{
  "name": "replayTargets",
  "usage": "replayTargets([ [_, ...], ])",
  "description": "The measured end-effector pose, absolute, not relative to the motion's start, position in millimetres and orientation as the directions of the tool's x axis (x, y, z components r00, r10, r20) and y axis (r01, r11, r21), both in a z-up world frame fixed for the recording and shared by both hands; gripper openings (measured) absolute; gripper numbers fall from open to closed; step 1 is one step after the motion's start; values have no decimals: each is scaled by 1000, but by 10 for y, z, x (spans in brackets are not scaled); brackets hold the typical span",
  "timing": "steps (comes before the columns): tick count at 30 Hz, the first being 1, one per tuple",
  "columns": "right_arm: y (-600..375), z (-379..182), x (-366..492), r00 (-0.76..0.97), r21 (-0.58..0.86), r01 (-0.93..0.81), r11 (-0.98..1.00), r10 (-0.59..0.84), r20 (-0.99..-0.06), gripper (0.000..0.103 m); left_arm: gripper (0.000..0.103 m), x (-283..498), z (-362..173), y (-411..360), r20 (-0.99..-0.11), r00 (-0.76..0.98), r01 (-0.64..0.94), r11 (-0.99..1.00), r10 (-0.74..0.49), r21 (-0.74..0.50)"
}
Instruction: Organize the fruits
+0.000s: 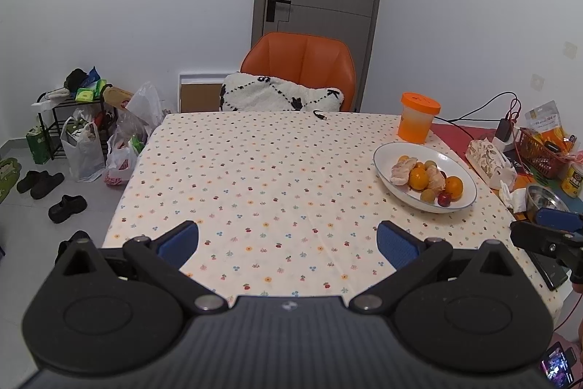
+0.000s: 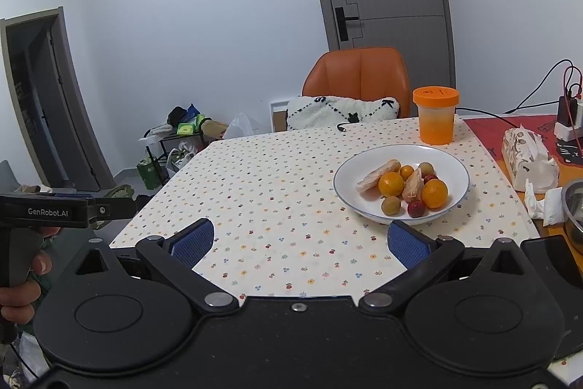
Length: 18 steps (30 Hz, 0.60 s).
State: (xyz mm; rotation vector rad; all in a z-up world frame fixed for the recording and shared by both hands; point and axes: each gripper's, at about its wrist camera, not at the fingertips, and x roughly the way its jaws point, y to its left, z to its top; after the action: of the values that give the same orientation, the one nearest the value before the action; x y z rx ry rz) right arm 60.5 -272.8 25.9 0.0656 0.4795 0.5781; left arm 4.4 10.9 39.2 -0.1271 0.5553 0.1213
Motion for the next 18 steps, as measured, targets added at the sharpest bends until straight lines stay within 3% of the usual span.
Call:
replayTargets([
  [18, -2748, 279, 609, 733, 192, -510, 838, 540, -413, 103, 103, 32, 414, 120, -524, 849, -142, 986, 75, -89],
])
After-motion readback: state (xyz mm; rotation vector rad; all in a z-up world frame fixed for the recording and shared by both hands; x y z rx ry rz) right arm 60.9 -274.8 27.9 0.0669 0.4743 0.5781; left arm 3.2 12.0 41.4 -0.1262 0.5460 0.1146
